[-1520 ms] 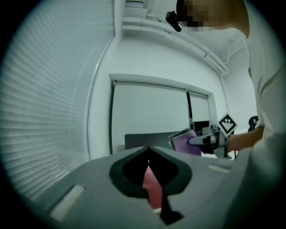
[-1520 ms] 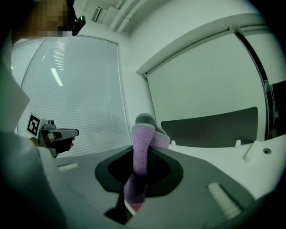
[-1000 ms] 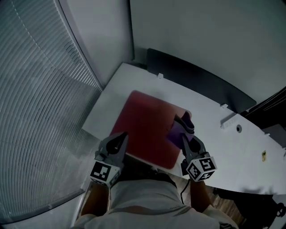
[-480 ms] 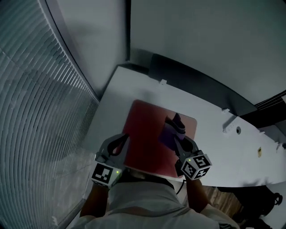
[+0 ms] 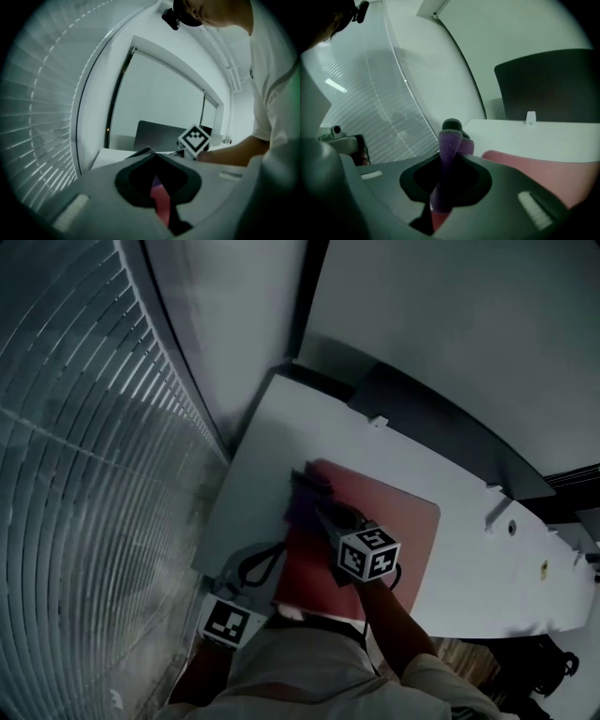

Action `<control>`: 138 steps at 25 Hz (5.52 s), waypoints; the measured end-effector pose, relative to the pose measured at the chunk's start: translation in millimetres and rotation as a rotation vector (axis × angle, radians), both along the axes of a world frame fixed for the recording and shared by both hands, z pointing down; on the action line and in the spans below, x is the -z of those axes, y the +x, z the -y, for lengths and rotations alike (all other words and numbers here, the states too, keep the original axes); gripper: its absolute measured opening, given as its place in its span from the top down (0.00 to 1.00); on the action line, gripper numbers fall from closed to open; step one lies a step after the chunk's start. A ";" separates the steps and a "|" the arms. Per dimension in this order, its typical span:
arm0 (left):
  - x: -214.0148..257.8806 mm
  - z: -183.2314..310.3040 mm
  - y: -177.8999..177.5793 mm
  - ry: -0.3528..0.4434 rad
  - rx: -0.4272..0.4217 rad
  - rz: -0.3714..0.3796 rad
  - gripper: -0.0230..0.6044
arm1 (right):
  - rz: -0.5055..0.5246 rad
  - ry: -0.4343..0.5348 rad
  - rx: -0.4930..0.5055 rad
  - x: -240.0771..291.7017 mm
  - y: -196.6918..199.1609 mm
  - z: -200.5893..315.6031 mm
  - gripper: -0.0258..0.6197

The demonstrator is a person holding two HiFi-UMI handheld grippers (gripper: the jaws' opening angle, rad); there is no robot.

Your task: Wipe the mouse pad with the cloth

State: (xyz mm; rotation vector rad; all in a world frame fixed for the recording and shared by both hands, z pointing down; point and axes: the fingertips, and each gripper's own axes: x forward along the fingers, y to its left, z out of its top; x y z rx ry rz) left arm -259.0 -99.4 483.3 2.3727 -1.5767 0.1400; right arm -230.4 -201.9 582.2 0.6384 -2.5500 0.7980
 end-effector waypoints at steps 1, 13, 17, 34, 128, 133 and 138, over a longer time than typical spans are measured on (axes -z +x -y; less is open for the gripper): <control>-1.5 0.8 -1.2 -0.006 -0.004 -0.005 0.96 | -0.013 -0.019 -0.003 -11.8 -8.7 7.3 0.88; 3.0 7.4 14.2 -0.040 -0.014 0.000 0.96 | -0.182 -0.181 -0.164 -94.2 37.1 59.0 0.88; 6.2 6.9 39.2 -0.040 -0.019 0.007 0.96 | -0.220 -0.162 -0.202 -97.5 81.2 65.6 0.88; 24.2 5.7 202.6 0.005 -0.118 0.061 0.96 | -0.349 -0.137 -0.404 -108.0 349.6 80.3 0.88; 52.1 -22.9 321.5 0.050 -0.234 -0.033 0.96 | -0.470 -0.126 -0.534 -113.0 506.6 -45.3 0.88; 51.9 -29.0 329.3 0.033 -0.209 0.000 0.96 | -0.386 -0.107 -0.567 -89.5 528.4 -49.5 0.88; 57.3 -34.5 305.9 0.049 -0.174 0.029 0.96 | -0.252 -0.035 -0.588 -37.4 514.9 -50.5 0.88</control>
